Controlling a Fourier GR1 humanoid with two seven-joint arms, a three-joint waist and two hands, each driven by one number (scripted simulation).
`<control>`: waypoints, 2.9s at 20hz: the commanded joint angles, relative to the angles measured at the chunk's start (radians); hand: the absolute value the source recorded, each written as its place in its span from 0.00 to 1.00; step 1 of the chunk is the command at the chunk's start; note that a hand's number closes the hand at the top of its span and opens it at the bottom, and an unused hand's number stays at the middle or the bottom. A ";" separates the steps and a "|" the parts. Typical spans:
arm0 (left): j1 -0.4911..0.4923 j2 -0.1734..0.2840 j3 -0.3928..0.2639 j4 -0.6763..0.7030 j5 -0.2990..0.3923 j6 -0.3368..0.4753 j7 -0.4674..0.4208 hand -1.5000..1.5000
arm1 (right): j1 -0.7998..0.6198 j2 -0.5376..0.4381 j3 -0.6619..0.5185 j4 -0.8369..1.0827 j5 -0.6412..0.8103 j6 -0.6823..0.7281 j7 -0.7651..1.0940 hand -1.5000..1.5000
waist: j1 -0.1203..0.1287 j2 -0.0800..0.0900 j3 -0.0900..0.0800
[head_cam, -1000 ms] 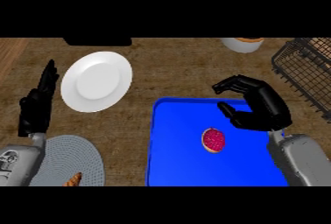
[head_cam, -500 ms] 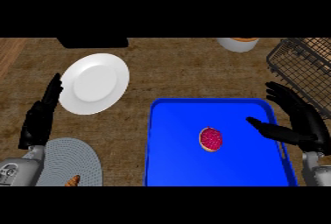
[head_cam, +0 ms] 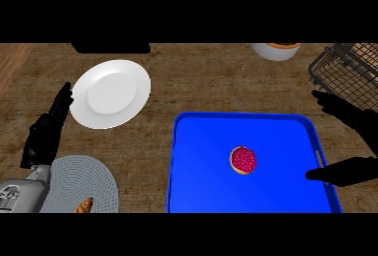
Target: Pick the cupcake from the tray and place it in the tiered basket
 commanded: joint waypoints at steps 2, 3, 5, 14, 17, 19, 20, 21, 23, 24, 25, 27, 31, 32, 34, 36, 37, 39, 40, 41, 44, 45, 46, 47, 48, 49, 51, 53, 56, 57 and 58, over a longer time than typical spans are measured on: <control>-0.012 -0.033 -0.027 -0.024 -0.037 0.025 0.034 0.50 | -0.133 -0.054 0.089 -0.067 -0.021 0.120 0.251 0.00 | 0.015 0.003 0.001; 0.049 -0.051 -0.038 -0.027 -0.040 0.024 -0.018 0.50 | -0.174 -0.044 0.089 -0.039 -0.018 0.132 0.276 0.00 | 0.020 0.003 0.002; -0.037 -0.015 0.013 0.009 -0.014 -0.019 0.025 0.50 | -0.302 0.002 0.096 -0.033 -0.034 0.127 0.418 0.00 | 0.016 0.004 0.002; -0.013 -0.055 0.027 0.025 -0.049 -0.031 -0.023 0.50 | -0.363 0.213 0.226 0.105 0.075 0.149 0.576 0.00 | 0.007 0.003 0.003; 0.012 -0.017 0.073 0.042 -0.028 -0.063 -0.059 0.50 | -0.373 0.227 0.259 0.117 0.087 0.149 0.627 0.00 | 0.008 0.003 0.002; -0.038 -0.063 0.054 0.082 -0.037 -0.053 -0.045 0.50 | -0.384 0.218 0.274 0.193 0.121 0.183 0.568 0.00 | 0.005 0.006 0.002; 0.054 -0.050 0.044 -0.042 -0.053 -0.035 -0.018 0.50 | -0.349 0.203 0.269 0.122 0.098 0.191 0.615 0.00 | 0.009 0.001 0.003; -0.007 -0.045 0.042 -0.034 -0.062 -0.043 0.041 0.50 | -0.417 0.221 0.252 0.161 0.082 0.212 0.638 0.00 | 0.008 0.002 0.003; 0.009 -0.057 0.043 -0.048 -0.066 -0.044 0.040 0.50 | -0.316 0.215 0.281 0.122 0.122 0.189 0.599 0.00 | 0.003 0.002 0.003; 0.028 -0.085 0.038 0.007 -0.085 -0.040 -0.028 0.50 | -0.305 0.231 0.269 0.114 0.133 0.195 0.581 0.00 | 0.001 0.002 0.003; 0.032 -0.064 0.064 -0.017 -0.067 -0.053 -0.028 0.50 | -0.331 0.249 0.291 0.111 0.152 0.188 0.622 0.00 | 0.004 0.002 0.003; 0.047 -0.060 0.069 -0.046 -0.064 -0.064 0.009 0.50 | -0.326 0.222 0.263 0.124 0.149 0.222 0.609 0.00 | 0.005 0.002 0.003; -0.006 -0.104 0.043 0.011 -0.128 -0.031 0.011 0.50 | -0.282 0.260 0.325 0.109 0.251 0.202 0.567 0.00 | 0.000 0.003 0.003; 0.032 -0.074 0.084 0.014 -0.074 -0.076 -0.026 0.50 | -0.304 0.272 0.364 0.045 0.256 0.199 0.656 0.00 | 0.001 0.001 0.002; -0.013 -0.087 0.077 0.055 -0.090 -0.079 -0.036 0.50 | -0.344 0.268 0.349 0.125 0.289 0.214 0.616 0.00 | 0.001 0.004 0.002; 0.003 -0.118 0.068 0.009 -0.113 -0.049 -0.007 0.50 | -0.254 0.243 0.328 0.018 0.289 0.229 0.624 0.00 | -0.002 0.001 0.003; 0.034 -0.079 0.083 -0.025 -0.100 -0.086 0.001 0.50 | -0.279 0.277 0.354 0.076 0.337 0.211 0.609 0.00 | 0.004 0.002 0.003; 0.067 -0.114 0.081 -0.016 -0.110 -0.068 -0.040 0.50 | -0.236 0.271 0.359 0.049 0.365 0.223 0.576 0.00 | 0.003 0.002 0.003; 0.020 -0.090 0.106 -0.025 -0.100 -0.094 0.007 0.50 | -0.256 0.275 0.318 0.086 0.368 0.249 0.547 0.00 | 0.003 0.002 0.003; 0.011 -0.111 0.070 -0.067 -0.138 -0.060 0.048 0.50 | -0.214 0.281 0.355 -0.037 0.362 0.235 0.642 0.00 | -0.001 0.000 0.003; 0.041 -0.104 0.097 -0.020 -0.136 -0.083 -0.026 0.50 | -0.233 0.300 0.325 0.006 0.360 0.269 0.650 0.00 | 0.000 0.002 0.003; 0.054 -0.148 0.076 0.026 -0.152 -0.052 -0.083 0.50 | -0.245 0.320 0.361 0.039 0.378 0.262 0.647 0.00 | 0.001 0.003 0.002; 0.055 -0.143 0.083 -0.013 -0.139 -0.072 -0.049 0.50 | -0.226 0.357 0.364 0.085 0.425 0.225 0.600 0.00 | 0.004 0.003 0.003; 0.075 -0.131 0.078 -0.115 -0.128 -0.081 0.044 0.50 | -0.230 0.393 0.395 0.080 0.440 0.214 0.638 0.00 | 0.008 0.001 0.003; 0.014 -0.091 0.131 -0.052 -0.087 -0.131 0.053 0.50 | -0.248 0.381 0.340 0.128 0.426 0.226 0.601 0.00 | 0.005 0.003 0.003; 0.092 -0.123 0.076 -0.132 -0.141 -0.096 0.038 0.50 | -0.229 0.359 0.327 0.056 0.417 0.253 0.648 0.00 | 0.005 0.001 0.003; 0.034 -0.121 0.117 -0.031 -0.131 -0.096 -0.002 0.50 | -0.173 0.392 0.387 0.071 0.456 0.226 0.628 0.00 | 0.000 0.002 0.003; 0.034 -0.121 0.109 -0.078 -0.146 -0.101 0.031 0.50 | -0.199 0.385 0.345 0.121 0.459 0.253 0.587 0.00 | 0.004 0.003 0.003; 0.021 -0.131 0.129 -0.015 -0.147 -0.117 -0.016 0.50 | -0.195 0.409 0.311 0.098 0.460 0.283 0.604 0.00 | 0.001 0.003 0.003; 0.064 -0.152 0.088 -0.109 -0.188 -0.079 0.032 0.50 | -0.208 0.426 0.322 0.124 0.467 0.279 0.611 0.00 | 0.005 0.002 0.003; 0.066 -0.148 0.112 -0.054 -0.164 -0.100 0.001 0.50 | -0.200 0.416 0.310 0.225 0.498 0.256 0.493 0.00 | 0.006 0.004 0.003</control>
